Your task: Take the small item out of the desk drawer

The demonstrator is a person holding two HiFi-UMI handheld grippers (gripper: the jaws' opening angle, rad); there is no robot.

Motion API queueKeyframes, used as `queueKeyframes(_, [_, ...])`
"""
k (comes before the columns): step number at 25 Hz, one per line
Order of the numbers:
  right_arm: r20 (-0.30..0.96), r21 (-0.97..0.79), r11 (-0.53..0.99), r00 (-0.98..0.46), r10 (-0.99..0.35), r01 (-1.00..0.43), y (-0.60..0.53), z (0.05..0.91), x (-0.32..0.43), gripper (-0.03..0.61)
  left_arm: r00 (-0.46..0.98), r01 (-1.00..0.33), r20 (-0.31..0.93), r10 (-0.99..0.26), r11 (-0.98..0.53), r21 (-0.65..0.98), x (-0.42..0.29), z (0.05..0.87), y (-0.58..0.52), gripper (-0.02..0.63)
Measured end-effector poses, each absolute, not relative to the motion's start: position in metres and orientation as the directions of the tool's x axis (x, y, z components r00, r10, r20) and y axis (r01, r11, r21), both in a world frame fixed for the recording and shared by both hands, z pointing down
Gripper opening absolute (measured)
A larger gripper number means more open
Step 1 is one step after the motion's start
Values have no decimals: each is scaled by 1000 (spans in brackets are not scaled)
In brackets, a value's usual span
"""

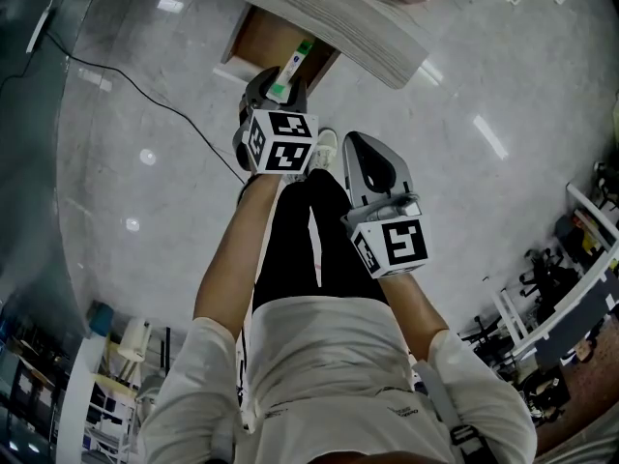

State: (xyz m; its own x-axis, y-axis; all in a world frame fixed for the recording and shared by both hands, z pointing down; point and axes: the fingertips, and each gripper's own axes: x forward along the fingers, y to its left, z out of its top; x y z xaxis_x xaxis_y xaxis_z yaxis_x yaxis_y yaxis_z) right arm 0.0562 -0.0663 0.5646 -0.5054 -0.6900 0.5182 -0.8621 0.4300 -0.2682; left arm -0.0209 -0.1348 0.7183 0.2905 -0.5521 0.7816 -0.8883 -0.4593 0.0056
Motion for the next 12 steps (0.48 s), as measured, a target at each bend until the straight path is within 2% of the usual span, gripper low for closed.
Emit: queueKeyframes(12, [544,-271,415,-494,-678,-868,-68,579,61,32,272,-886,833,-482,-464,21,-22,753,-142,155])
